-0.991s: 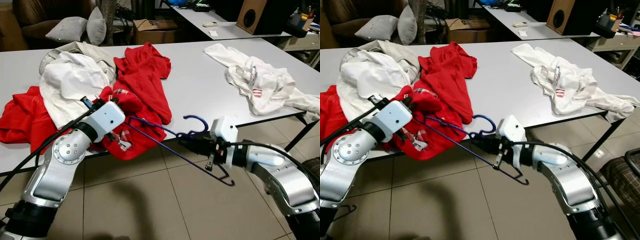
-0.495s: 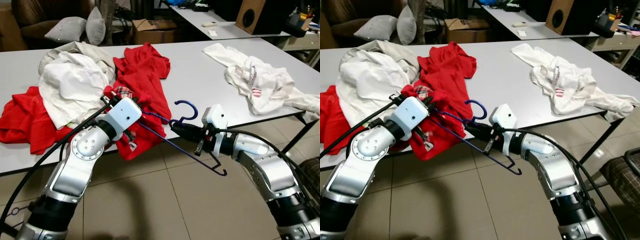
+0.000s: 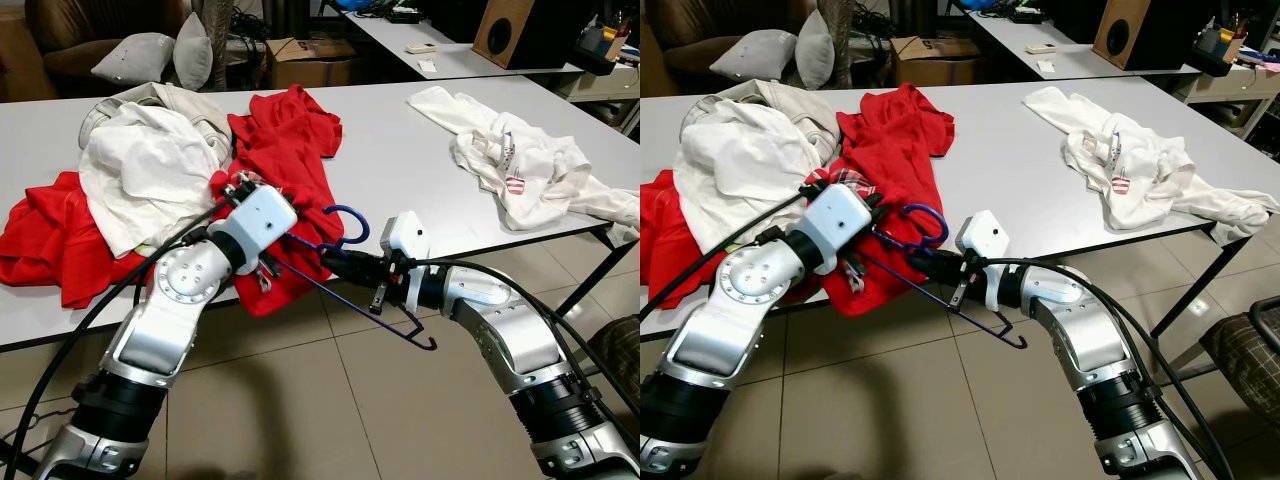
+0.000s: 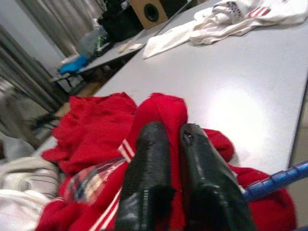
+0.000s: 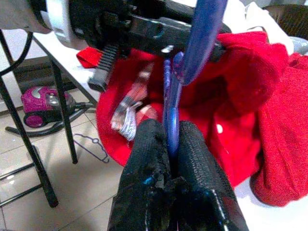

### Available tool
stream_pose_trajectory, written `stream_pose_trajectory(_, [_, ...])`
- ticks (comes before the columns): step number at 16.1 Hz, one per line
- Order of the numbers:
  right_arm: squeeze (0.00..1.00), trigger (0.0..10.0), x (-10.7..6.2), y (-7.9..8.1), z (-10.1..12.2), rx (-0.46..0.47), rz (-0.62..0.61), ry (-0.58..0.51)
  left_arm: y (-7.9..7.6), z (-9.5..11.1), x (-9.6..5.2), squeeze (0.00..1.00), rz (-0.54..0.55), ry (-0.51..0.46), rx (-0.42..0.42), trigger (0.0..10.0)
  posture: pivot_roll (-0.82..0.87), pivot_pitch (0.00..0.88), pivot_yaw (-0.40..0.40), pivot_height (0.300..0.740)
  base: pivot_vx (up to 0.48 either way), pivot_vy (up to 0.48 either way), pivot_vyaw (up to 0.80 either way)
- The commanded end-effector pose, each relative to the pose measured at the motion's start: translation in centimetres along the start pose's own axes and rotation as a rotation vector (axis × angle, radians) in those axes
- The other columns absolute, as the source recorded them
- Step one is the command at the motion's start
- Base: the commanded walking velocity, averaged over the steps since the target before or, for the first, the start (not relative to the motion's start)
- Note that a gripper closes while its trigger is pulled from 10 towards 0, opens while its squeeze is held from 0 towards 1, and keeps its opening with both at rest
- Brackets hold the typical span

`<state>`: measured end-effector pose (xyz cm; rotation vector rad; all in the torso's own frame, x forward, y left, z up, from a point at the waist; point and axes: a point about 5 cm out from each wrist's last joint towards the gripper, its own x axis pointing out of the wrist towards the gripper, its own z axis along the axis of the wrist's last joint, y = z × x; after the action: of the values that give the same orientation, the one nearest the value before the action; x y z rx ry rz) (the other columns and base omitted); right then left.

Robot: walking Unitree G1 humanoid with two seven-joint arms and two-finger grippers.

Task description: Hang hanger

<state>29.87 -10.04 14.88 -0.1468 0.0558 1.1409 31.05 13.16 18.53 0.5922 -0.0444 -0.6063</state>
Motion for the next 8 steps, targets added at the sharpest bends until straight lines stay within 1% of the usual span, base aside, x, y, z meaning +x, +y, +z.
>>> stream_pose_trajectory(1, [0.0,10.0,0.0,-0.4,1.4,-0.033,-0.004,-0.068,-0.8,-0.2,-0.1,1.0,-0.066,0.001,-0.061,10.0,0.09,0.0,-0.046,0.74,0.0,0.0,0.0])
stream_pose_trajectory(3, [0.0,10.0,0.0,-0.4,1.3,-0.023,0.009,-0.075,-0.2,-0.2,-0.1,1.0,-0.049,-0.011,-0.128,10.0,0.09,0.0,-0.044,0.74,0.0,0.0,0.0])
stream_pose_trajectory(4, [0.0,10.0,0.0,-0.3,1.3,-0.018,0.015,-0.076,0.0,-0.1,-0.1,1.0,-0.056,-0.02,-0.182,10.0,0.09,0.0,-0.046,0.74,0.0,0.0,0.0])
stream_pose_trajectory(5, [0.0,10.0,0.0,-0.3,1.3,-0.017,0.016,-0.076,0.1,-0.1,-0.1,1.0,-0.058,-0.022,-0.195,10.0,0.09,0.0,-0.046,0.74,0.0,0.0,0.0])
stream_pose_trajectory(7, [0.0,10.0,-0.1,-0.3,1.2,-0.006,0.026,-0.074,1.3,-0.1,0.0,1.0,-0.045,-0.062,-0.36,10.0,0.09,0.0,-0.046,0.74,0.0,0.0,0.0])
stream_pose_trajectory(8, [0.0,10.0,-0.2,-0.4,1.2,-0.006,0.026,-0.073,1.4,-0.1,0.0,1.0,-0.044,-0.065,-0.379,10.0,0.09,0.0,-0.046,0.74,0.0,0.0,0.0])
